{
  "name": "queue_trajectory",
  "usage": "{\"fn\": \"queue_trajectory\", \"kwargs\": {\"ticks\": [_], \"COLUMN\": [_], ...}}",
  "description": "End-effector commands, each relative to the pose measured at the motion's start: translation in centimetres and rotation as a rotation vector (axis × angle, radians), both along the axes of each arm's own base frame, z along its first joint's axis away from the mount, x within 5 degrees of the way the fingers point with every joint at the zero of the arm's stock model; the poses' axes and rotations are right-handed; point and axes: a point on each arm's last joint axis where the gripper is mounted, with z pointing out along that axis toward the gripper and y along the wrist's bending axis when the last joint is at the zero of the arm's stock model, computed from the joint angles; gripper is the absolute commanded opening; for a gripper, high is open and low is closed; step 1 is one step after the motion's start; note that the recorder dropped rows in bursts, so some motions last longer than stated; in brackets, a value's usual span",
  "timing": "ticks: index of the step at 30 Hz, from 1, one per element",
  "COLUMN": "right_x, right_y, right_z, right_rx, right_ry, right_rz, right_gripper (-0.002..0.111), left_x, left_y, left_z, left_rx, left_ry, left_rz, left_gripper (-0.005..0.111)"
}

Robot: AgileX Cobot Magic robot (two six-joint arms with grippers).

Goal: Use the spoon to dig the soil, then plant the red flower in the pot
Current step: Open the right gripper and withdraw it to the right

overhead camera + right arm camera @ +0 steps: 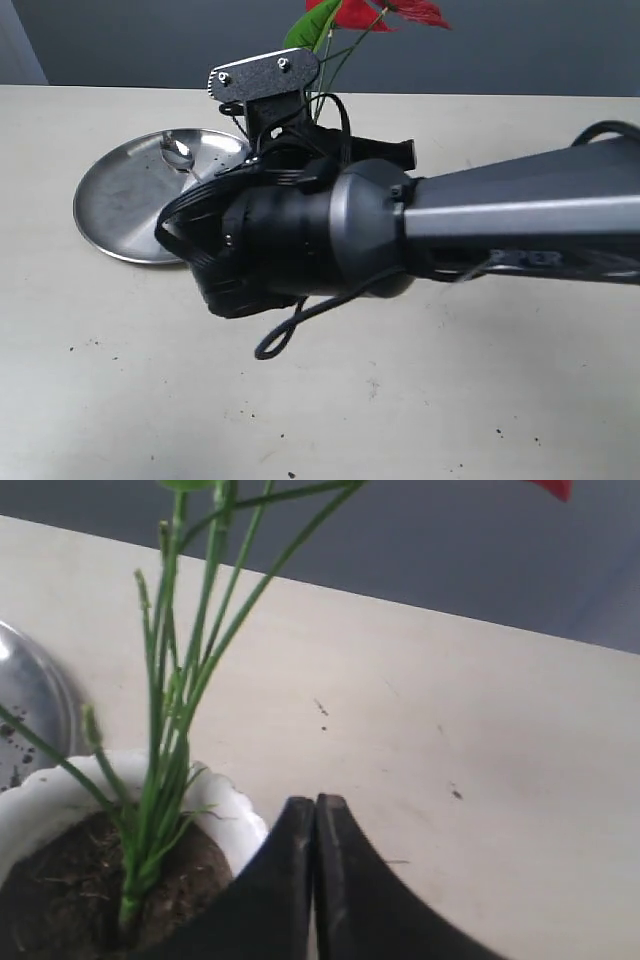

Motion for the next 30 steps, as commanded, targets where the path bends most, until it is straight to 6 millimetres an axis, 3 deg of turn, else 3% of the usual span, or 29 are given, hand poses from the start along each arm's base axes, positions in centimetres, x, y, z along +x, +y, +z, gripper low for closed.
{"fn": "queue_trajectory", "kwargs": {"ticks": [1,5,8,14,17,23,30], "right_x": [-0.9,-2.2,-3.5,-5.7,-6.9,-8.3,-8.9], "right_y": [-3.0,-6.7,-9.3,-15.2,-17.4,-20.9,-22.6], "right_z": [0.8,2.7,3.9,7.2,9.1,11.1,12.3], "right_rx": [-0.05,-0.127,-0.192,-0.102,0.055,0.225,0.274], "right_ry": [-0.007,0.006,0.085,0.074,0.089,0.13,0.093], "right_rz": [-0.002,0.04,0.165,0.218,0.229,0.167,0.174], "right_gripper": [-0.001,-0.001,-0.001,-0.001,-0.001,-0.001,-0.001], "left_x": [0.0,0.0,0.0,0.0,0.0,0.0,0.0], "left_y": [0.0,0.0,0.0,0.0,0.0,0.0,0.0], "left_z": [0.0,0.0,0.0,0.0,0.0,0.0,0.0], "left_rx": [-0.004,-0.004,-0.004,-0.004,-0.004,-0.004,-0.004], "left_ry": [-0.007,-0.007,-0.007,-0.006,-0.006,-0.008,-0.008], "left_rz": [-0.001,-0.001,-0.001,-0.001,-0.001,-0.001,-0.001], "left_gripper": [0.0,0.0,0.0,0.0,0.0,0.0,0.0]}}
